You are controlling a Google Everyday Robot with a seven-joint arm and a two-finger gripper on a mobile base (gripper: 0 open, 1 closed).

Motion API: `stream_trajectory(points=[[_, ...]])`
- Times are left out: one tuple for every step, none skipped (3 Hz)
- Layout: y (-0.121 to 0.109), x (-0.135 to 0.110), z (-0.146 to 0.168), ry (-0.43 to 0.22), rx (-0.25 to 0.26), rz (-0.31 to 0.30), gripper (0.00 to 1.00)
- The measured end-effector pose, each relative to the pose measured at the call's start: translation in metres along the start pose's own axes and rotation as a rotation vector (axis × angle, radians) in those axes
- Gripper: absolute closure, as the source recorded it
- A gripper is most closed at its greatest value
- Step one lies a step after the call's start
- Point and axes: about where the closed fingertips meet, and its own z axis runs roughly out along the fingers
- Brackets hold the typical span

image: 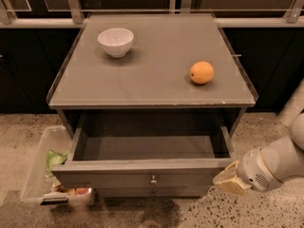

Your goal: Close top drawer

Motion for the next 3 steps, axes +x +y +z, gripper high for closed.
stream_trajectory(points=[[-0.018,-0.022,-0.044,-0.008,0.102,-0.056,1.00],[-0.033,-0.035,-0.061,-0.042,0.147,-0.088,1.00],[-0.037,-0.032,-0.031,-0.090,0.102,-0.061,1.00]])
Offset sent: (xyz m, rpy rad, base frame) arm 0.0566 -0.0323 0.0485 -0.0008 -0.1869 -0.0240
